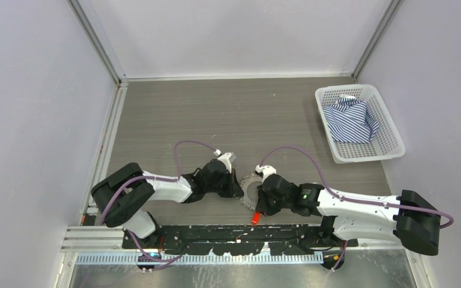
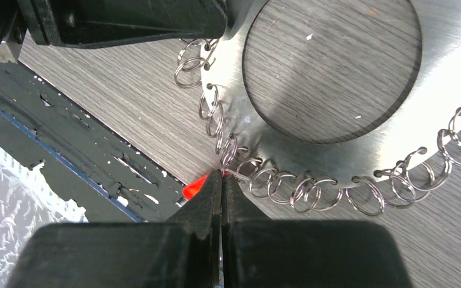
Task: Remove the keys from the keyring
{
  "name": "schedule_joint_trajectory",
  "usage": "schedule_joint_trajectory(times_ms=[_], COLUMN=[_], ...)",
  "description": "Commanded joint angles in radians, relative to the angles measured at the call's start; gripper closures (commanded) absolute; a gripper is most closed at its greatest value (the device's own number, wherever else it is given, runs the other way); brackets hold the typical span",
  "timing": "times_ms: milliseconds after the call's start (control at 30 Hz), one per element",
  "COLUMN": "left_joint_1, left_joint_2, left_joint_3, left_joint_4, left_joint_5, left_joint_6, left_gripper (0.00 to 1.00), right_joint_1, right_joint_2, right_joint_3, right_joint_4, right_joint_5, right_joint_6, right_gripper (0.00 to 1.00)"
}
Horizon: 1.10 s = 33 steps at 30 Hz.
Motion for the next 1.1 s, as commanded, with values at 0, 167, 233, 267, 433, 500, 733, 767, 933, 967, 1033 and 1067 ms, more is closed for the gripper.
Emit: schedule_joint_trajectory(times_ms=[0,167,233,267,433,500,733,767,933,967,1033,1067], left_joint_1=[0.027,0.046,0.047,0.047,0.047,0.048,0.047,0.047,0.033,0.022,0.006,0.003], left_joint_2=[-0.007,-0.054,-0.105,-0.137,-0.344,-0.446,-0.615,-0.621,-0.648,-0.658,-0.686,-0.701], left_joint_3=[-0.016,-0.016,-0.01,-0.005,0.015,0.021,0.005,0.008,-0.001,-0.011,-0.032,-0.048], left_joint_4=[-0.1,-0.092,-0.089,-0.084,-0.093,-0.122,-0.126,-0.142,-0.144,-0.134,-0.101,-0.081], left_joint_5=[-0.044,-0.016,-0.001,0.008,0.036,0.032,0.137,0.136,0.153,0.149,0.146,0.148], left_joint_6=[0.057,0.086,0.109,0.125,0.218,0.262,0.376,0.378,0.344,0.347,0.355,0.357], left_gripper=[0.99,0.99,0.99,0.99,0.99,0.94,0.8,0.8,0.85,0.85,0.84,0.82], right_joint_1=[0.008,0.007,0.008,0.008,0.006,0.003,-0.042,-0.049,-0.082,-0.094,-0.131,-0.154], right_joint_2=[-0.015,-0.07,-0.084,-0.086,-0.104,-0.11,-0.156,-0.161,-0.186,-0.197,-0.213,-0.22], right_joint_3=[0.06,0.146,0.195,0.221,0.339,0.376,0.463,0.472,0.449,0.426,0.382,0.364], right_joint_4=[-0.009,-0.087,-0.134,-0.159,-0.239,-0.264,-0.29,-0.294,-0.23,-0.192,-0.1,-0.057], right_joint_5=[0.002,0.042,0.041,0.039,-0.004,-0.046,-0.169,-0.169,-0.188,-0.22,-0.308,-0.357], right_joint_6=[-0.028,-0.113,-0.155,-0.175,-0.236,-0.247,-0.259,-0.26,-0.219,-0.204,-0.166,-0.149], right_gripper=[0.99,0.99,0.99,0.99,0.99,0.99,0.99,0.99,0.99,0.99,0.99,0.99])
